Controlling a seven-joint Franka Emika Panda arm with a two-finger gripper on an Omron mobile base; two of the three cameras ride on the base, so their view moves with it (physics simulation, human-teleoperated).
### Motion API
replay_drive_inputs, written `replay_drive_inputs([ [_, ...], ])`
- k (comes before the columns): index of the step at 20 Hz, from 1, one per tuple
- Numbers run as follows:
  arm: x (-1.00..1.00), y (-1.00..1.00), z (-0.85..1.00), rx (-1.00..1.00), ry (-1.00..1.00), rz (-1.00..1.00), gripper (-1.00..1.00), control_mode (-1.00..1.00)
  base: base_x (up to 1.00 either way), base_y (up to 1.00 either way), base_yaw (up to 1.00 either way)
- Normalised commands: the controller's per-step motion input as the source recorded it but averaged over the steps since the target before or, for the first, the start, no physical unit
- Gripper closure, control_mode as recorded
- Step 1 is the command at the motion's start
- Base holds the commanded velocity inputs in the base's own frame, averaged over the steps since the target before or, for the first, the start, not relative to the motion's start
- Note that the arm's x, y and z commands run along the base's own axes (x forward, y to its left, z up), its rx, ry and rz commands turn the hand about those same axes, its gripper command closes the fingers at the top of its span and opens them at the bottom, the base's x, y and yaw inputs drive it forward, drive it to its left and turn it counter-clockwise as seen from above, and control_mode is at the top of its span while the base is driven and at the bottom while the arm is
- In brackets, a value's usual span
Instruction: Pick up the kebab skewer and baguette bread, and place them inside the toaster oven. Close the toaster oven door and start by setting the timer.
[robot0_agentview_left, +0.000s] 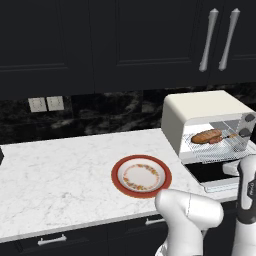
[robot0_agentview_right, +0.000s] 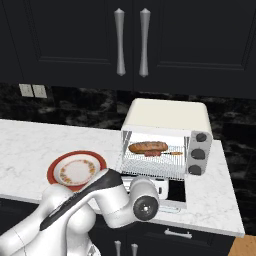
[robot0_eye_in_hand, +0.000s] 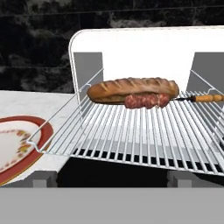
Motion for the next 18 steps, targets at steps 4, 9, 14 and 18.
replay_drive_inputs([
  [4, 0.00, 0.00, 0.00, 0.00, 0.00, 0.00, -1.00, -1.00, 0.00, 0.00, 0.00],
  [9, 0.01, -0.02, -0.01, 0.05, 0.00, -0.04, -1.00, -1.00, 0.00, 0.00, 0.00],
  [14, 0.07, -0.10, 0.00, 0.08, 0.00, -0.08, -1.00, -1.00, 0.00, 0.00, 0.00],
  [18, 0.16, -0.09, -0.03, 0.00, 0.00, -0.01, -1.00, -1.00, 0.00, 0.00, 0.00],
])
